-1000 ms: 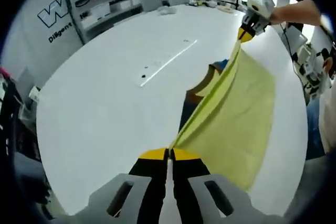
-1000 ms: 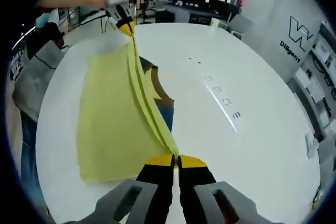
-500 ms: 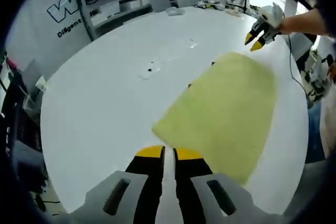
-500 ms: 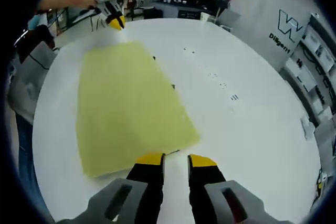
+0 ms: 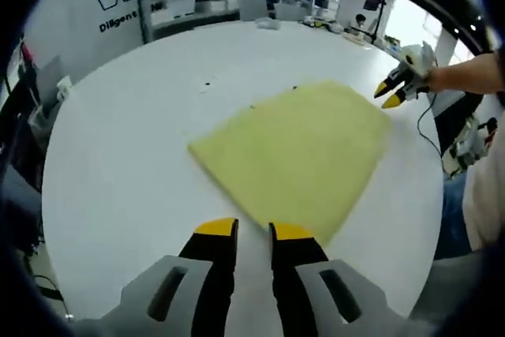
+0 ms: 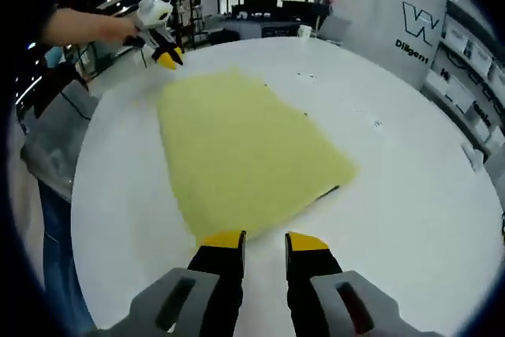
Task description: Fold the garment on the visible template until the final outline fits inside the template.
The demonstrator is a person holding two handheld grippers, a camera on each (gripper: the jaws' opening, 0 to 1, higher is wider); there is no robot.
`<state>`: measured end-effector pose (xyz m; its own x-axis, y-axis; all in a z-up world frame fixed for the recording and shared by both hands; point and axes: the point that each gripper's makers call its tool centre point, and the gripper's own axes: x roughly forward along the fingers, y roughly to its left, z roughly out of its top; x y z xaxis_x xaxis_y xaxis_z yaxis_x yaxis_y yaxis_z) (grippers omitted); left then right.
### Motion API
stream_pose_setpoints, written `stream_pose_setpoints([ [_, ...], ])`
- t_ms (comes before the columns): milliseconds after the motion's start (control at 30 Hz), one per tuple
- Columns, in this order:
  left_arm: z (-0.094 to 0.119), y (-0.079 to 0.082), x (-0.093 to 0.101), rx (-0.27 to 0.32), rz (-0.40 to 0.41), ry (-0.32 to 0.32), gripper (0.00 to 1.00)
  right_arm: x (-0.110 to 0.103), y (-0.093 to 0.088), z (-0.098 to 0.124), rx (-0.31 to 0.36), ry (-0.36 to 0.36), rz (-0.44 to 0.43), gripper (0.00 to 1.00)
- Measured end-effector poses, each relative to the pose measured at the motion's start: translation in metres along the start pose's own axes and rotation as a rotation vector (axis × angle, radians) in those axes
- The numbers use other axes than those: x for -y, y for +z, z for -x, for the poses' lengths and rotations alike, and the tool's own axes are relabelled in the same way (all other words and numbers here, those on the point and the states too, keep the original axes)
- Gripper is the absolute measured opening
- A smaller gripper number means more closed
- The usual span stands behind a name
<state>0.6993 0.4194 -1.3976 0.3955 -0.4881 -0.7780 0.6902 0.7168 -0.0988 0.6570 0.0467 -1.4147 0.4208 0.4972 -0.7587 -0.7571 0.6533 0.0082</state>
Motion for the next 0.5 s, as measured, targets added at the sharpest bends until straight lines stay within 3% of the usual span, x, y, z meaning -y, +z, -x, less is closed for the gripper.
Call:
stream_pose_setpoints([
  [200, 0.003, -0.024, 0.02, -0.001, 0.032, -0.01, 0.15, -0.018, -0.016, 0.006, 0.02, 0.003, -0.039, 0.16],
  [500, -0.004, -0.038, 0.043, 0.005, 0.076, -0.019, 0.18, -0.039, -0.024, 0.004, 0.045, 0.038, -0.107, 0.19],
])
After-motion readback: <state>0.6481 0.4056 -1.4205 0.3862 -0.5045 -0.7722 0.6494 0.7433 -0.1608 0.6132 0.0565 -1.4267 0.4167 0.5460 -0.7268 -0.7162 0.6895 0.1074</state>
